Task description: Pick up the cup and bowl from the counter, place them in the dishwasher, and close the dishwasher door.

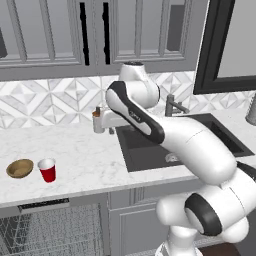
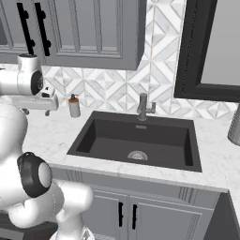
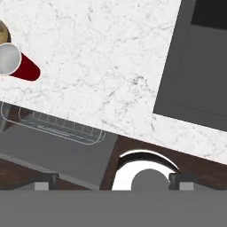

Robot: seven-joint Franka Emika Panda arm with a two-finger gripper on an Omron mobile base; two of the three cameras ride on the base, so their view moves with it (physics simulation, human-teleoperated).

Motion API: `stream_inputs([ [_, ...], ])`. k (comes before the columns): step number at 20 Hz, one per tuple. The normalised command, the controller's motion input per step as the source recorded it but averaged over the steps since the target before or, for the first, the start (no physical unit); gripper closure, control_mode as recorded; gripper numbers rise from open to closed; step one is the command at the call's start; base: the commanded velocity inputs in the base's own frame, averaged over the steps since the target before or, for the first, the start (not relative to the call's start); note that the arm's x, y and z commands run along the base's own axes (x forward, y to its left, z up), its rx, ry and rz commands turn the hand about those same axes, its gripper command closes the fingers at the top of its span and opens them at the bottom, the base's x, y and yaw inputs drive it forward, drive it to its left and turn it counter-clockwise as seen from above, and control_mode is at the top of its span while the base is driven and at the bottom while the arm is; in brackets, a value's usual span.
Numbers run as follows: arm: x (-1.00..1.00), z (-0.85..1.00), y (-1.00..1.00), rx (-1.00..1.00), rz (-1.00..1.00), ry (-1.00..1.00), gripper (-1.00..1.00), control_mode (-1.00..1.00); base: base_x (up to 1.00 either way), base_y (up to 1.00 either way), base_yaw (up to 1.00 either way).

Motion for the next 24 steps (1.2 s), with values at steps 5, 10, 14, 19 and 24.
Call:
stream_inputs([
  [5,0.24,-0.43,0.74,0.0,0.1,0.06,-1.0,-1.0,0.0,0.0,0.0],
  [10,0.27,-0.39,0.79,0.0,0.0,0.05,-1.0,-1.0,0.0,0.0,0.0],
  [14,0.2,-0.15,0.69,0.0,0.0,0.0,-1.0,-1.0,0.0,0.0,0.0],
  [19,0.0,-0.07,0.8,0.0,0.0,-0.01,-1.0,-1.0,0.0,0.0,0.0],
  [24,0.06,-0.21,0.46,-0.03,0.0,0.0,-1.0,-1.0,0.0,0.0,0.0],
])
